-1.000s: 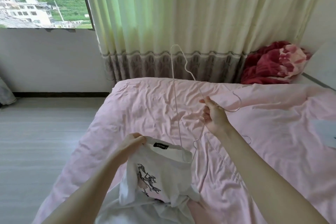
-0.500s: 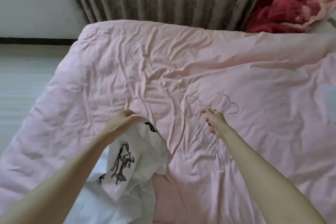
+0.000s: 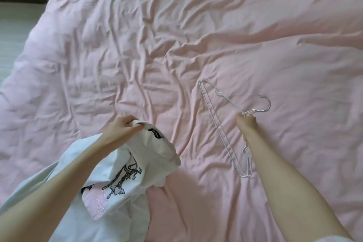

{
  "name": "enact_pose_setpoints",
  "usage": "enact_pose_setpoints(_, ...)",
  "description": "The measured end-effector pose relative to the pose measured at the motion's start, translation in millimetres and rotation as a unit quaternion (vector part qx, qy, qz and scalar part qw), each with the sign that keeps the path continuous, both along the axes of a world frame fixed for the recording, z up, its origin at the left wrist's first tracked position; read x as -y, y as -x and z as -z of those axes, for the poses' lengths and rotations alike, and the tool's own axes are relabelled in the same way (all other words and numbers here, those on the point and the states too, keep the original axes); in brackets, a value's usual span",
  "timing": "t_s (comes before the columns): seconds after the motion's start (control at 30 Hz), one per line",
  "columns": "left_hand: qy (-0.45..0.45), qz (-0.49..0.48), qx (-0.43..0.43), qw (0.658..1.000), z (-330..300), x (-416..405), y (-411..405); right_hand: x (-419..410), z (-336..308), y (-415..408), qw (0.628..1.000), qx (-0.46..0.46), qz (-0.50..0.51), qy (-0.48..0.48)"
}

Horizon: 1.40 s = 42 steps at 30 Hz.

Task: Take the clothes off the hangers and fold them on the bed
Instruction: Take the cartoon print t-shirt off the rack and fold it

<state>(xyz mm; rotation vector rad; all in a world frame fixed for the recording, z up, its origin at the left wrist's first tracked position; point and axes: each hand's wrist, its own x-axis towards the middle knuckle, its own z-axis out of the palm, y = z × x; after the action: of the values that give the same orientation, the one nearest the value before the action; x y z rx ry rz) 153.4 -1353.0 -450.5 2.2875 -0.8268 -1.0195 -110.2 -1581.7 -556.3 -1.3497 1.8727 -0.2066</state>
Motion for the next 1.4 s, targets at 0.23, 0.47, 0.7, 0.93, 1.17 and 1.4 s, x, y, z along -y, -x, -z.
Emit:
enact_pose_setpoints(0.23, -0.010, 0.035, -0.065, 0.997, -18.0, -9.4, 4.1, -27.4, -22.6, 0.4, 0.997, -0.064, 0.023, 0.045)
enact_pose_setpoints(0.47, 0.062, 0.119, 0.027, 0.991, -53.6, -47.9, -11.5, -136.7, -61.5, -55.4, 0.950, 0.131, -0.267, -0.092)
enact_pose_setpoints(0.7, 0.195, 0.081, 0.134, 0.968, -123.8, -115.4, -52.4, -234.9, -97.3, -99.9, 0.900, 0.182, -0.377, -0.121)
enact_pose_setpoints(0.93, 0.279, 0.031, 0.190, 0.941, -172.4, -205.4, -119.6, -292.5, -159.2, -134.9, 0.906, 0.249, -0.338, -0.052)
enact_pose_setpoints(1.17, 0.336, 0.044, 0.189, 0.921, -205.4, -237.9, -128.0, -336.8, -222.7, -163.4, 0.879, 0.315, -0.352, -0.058)
enact_pose_setpoints(1.4, 0.373, 0.007, 0.186, 0.909, -226.1, -255.5, -128.3, -343.6, -261.1, -167.8, 0.870, 0.330, -0.365, -0.040)
